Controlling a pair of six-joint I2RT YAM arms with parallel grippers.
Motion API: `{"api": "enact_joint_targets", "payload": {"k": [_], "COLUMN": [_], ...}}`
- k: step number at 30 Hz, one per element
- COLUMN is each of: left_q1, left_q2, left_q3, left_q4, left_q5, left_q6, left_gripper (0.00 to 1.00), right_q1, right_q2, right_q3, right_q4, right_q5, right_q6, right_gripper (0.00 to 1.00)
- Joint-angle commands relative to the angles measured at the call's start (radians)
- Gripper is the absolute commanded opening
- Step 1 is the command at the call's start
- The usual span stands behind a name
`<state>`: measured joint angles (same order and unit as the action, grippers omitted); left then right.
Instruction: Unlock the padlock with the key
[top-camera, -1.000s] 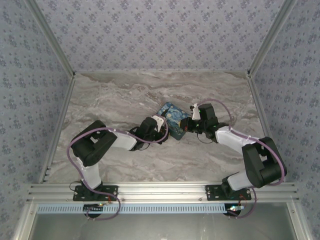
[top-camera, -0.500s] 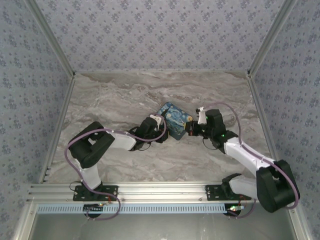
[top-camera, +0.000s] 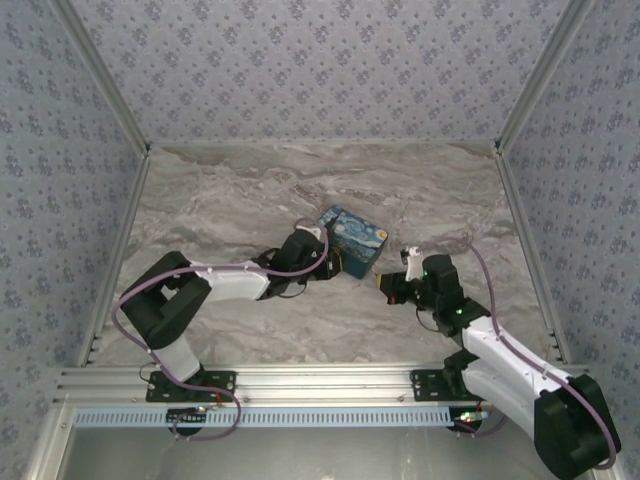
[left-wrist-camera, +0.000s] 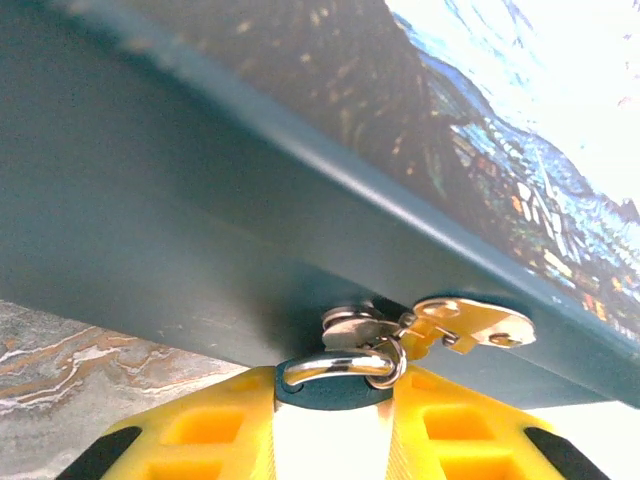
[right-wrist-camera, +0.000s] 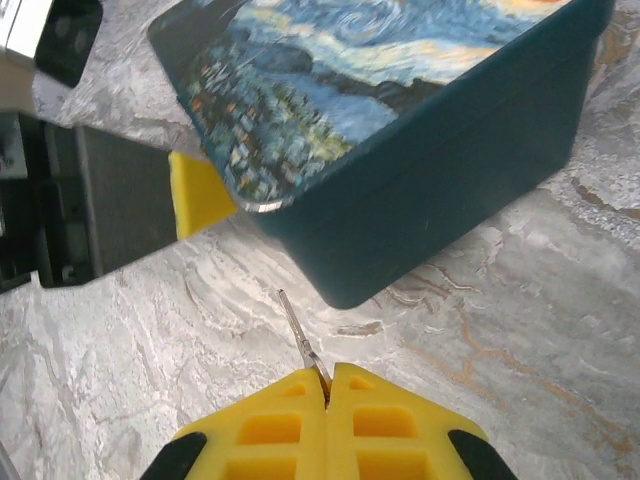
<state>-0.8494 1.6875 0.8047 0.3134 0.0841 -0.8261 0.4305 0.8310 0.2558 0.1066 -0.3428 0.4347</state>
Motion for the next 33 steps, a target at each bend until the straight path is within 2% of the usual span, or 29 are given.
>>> {"api": "enact_joint_targets", "payload": {"k": [1, 12, 20, 33], "left_q1": [-0.015, -0.023, -0.038, -0.041], "left_q2": [-0.045, -0.039, -0.031, -0.030], "left_q3": [0.041, 0.096, 0.135, 0.162], "left_q4": [-0.007, 0.015, 0.006, -0.002], "left_q5": [0.002, 0.056, 0.057, 0.060], "left_q6": [-0.126, -0.279, -0.301, -0.331], "left_gripper": [0.25, 0.21, 0.20, 0.20], "right_q1": [0.029, 0.115, 0.149, 0.186], "right_q2": [-0.054, -0.097, -0.074, 0.113], "right_q3": [-0.047, -0.114, -0.122, -0.059], "right_q4": [0.054, 0.137, 0.199, 0.323], "right_q5": [0.055, 0.150, 0.210, 0.236], "right_q6": [-0.041, -0.085, -0.120, -0.181], "right_gripper": [0.00, 0.00, 0.00, 0.00]}}
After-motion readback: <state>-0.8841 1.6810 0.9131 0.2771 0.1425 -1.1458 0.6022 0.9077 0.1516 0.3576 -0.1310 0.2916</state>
